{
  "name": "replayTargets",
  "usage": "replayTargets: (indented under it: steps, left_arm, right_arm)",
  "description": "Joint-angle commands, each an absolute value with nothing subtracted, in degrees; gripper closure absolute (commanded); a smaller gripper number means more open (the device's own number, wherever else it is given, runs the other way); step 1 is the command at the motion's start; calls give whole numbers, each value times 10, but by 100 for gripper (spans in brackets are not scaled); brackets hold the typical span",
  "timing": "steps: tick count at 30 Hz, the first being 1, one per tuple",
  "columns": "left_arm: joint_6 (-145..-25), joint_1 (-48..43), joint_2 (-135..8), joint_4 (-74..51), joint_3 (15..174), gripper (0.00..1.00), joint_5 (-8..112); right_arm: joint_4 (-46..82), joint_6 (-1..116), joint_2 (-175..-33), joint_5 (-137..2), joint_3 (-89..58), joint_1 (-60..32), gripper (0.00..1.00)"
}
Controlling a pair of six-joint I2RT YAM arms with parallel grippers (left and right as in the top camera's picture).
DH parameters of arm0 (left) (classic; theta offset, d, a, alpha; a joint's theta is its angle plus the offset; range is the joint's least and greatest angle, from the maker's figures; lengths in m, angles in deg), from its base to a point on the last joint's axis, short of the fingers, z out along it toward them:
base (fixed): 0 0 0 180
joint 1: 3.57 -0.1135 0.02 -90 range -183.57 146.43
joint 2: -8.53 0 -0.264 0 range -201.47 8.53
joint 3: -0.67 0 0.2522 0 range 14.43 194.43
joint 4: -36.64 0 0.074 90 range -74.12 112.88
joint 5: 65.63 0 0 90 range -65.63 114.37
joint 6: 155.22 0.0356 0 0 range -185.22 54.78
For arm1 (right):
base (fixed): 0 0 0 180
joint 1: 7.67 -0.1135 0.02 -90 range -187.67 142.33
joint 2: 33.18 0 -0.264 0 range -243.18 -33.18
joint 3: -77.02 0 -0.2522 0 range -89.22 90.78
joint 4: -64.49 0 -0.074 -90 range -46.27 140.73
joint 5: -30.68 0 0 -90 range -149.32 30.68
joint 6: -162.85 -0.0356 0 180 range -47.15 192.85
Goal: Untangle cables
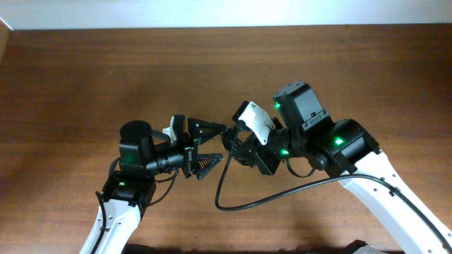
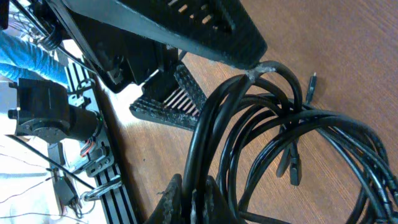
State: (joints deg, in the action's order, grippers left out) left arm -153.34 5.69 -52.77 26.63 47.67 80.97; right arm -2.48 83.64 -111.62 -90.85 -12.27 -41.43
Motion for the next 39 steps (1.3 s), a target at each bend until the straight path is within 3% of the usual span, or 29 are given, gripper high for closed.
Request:
replayTargets:
  steps: [1,12,16,21,25,27,29,30,31,33,34,35,39]
  left_arm:
    - [-1545,59,-525,267,481,1,820]
    - [-1543,59,-525,267,481,1,805]
    - [-1543,59,-525,267,481,16,805]
    - [-1543,59,-525,267,481,61,805]
    - [-1510,59,-525,267,481,82,803]
    - [-1497,59,-525,268,481,100,803]
    - [-1436,59,-525,268,481,100,806]
    - [-1380,59,-525,268,481,100,805]
    - [-1301,59,-525,268,481,100,805]
    - [-1143,59,-525,269,481,100,820]
    - [-997,59,-525,273,481,100,869]
    - [-905,59,-525,273,481,100,910]
    - [-643,59,-525,269,481,100,1031]
  right_arm:
    - [7,845,-1113,-945,-110,-418,96]
    - [4,844,-1113,-945,-111,-463,96]
    - [4,844,-1113,-945,-111,-463,96]
    - [4,844,-1113,-947,-111,-463,96]
    - [4,844,-1114,-947,-111,-463,96]
    - [2,844,-1113,-947,-111,-463,96]
    - [-1,844,-1113,-947,-111,-463,96]
    - [-1,844,-1113,-944,-111,-463,87]
    - [0,818,-1113,-911,-110,-462,67]
    - [-1,701,-1113,-774,-110,-462,43]
    - [-1,673,-1113,-757,-110,-462,36]
    - [-2,652,-1113,-754,-110,-462,30]
    - [-40,565,-1104,-751,-107,-434,26]
